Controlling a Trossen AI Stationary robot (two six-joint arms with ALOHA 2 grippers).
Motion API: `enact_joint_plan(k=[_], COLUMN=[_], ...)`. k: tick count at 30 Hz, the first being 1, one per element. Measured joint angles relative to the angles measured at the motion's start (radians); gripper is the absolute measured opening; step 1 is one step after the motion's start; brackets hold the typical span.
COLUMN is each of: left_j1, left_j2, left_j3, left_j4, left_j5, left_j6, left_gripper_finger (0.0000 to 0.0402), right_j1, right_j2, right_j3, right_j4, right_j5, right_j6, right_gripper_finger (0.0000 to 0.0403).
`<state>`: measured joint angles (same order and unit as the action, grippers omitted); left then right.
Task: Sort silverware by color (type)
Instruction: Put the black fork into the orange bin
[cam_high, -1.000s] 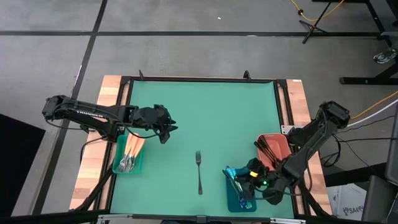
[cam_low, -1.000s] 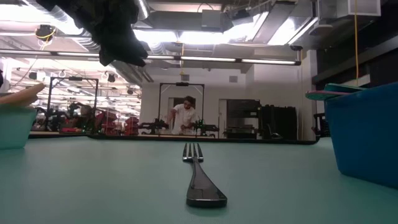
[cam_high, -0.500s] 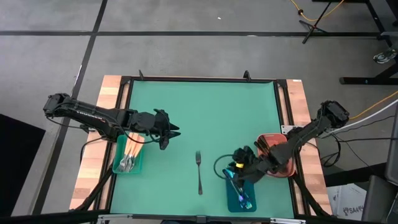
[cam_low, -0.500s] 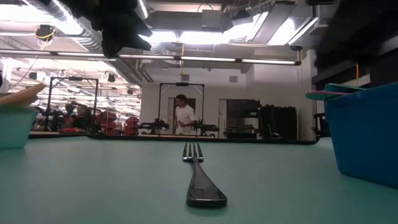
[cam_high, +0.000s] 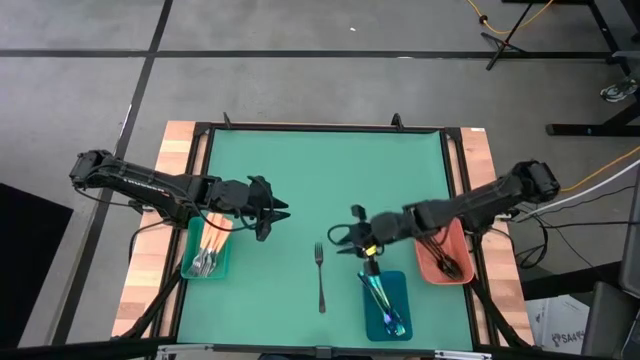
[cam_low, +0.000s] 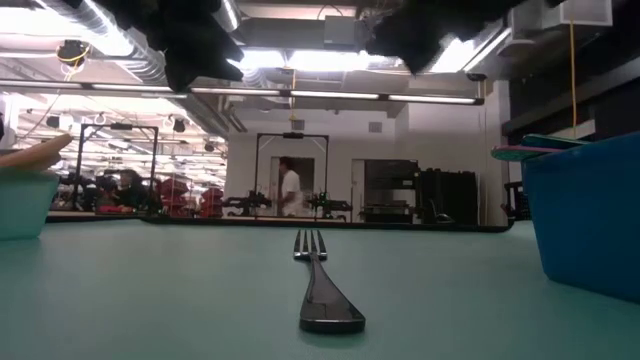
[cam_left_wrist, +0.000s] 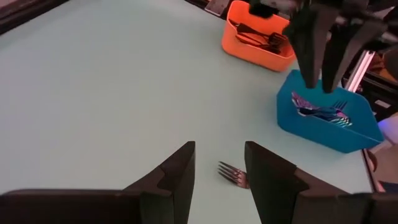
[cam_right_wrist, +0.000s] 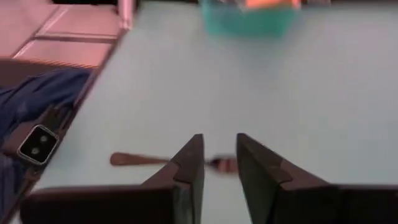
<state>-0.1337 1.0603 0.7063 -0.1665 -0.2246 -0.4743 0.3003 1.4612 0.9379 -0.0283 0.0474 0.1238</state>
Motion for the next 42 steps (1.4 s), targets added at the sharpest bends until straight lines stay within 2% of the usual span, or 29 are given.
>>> enact_joint_plan(k=[4,9,14,19,23,26,29,34,38,42], left_j1=[0.000,0.000,0.000,0.000,0.000,0.000,0.000,0.000,0.000,0.000], left_j2=[0.000,0.000,0.000,0.000,0.000,0.000,0.000,0.000,0.000,0.000], left_j3=[0.000,0.000,0.000,0.000,0.000,0.000,0.000,0.000,0.000,0.000], left_j4=[-0.001,-0.001,-0.001,-0.001,-0.001,-0.001,-0.004,-0.007,-0.009,-0.016], left_j5=[-0.002,-0.003,-0.039,-0.084,-0.089,-0.089,-0.090,-0.099,-0.107,-0.108], left_j6=[0.022,0.040,0.040,0.040,0.040,0.040,0.040,0.040,0.040,0.040], left_gripper_finger=[0.0133,0.0133,0.0133,0.0133,0.0133,0.0133,0.0133,0.0133,0.0133,0.0133], right_j1=[-0.084,-0.157,-0.205,-0.225,-0.223,-0.222,-0.222,-0.222,-0.221,-0.219], right_j2=[0.000,0.000,0.000,0.001,0.032,0.094,0.171,0.301,0.389,0.452], right_j3=[0.000,0.000,0.000,0.000,0.058,0.156,0.275,0.441,0.493,0.496], right_j4=[0.087,0.097,0.109,0.167,0.136,0.073,-0.070,-0.298,-0.385,-0.391], right_j5=[-0.146,-0.291,-0.428,-0.512,-0.535,-0.567,-0.563,-0.564,-0.563,-0.564], right_j6=[-0.229,-0.433,-0.572,-0.618,-0.679,-0.684,-0.693,-0.804,-0.878,-0.959], right_gripper_finger=[0.0083,0.0083,0.0083,0.0083,0.0083,0.0083,0.0083,0.0083,0.0083,0.0083])
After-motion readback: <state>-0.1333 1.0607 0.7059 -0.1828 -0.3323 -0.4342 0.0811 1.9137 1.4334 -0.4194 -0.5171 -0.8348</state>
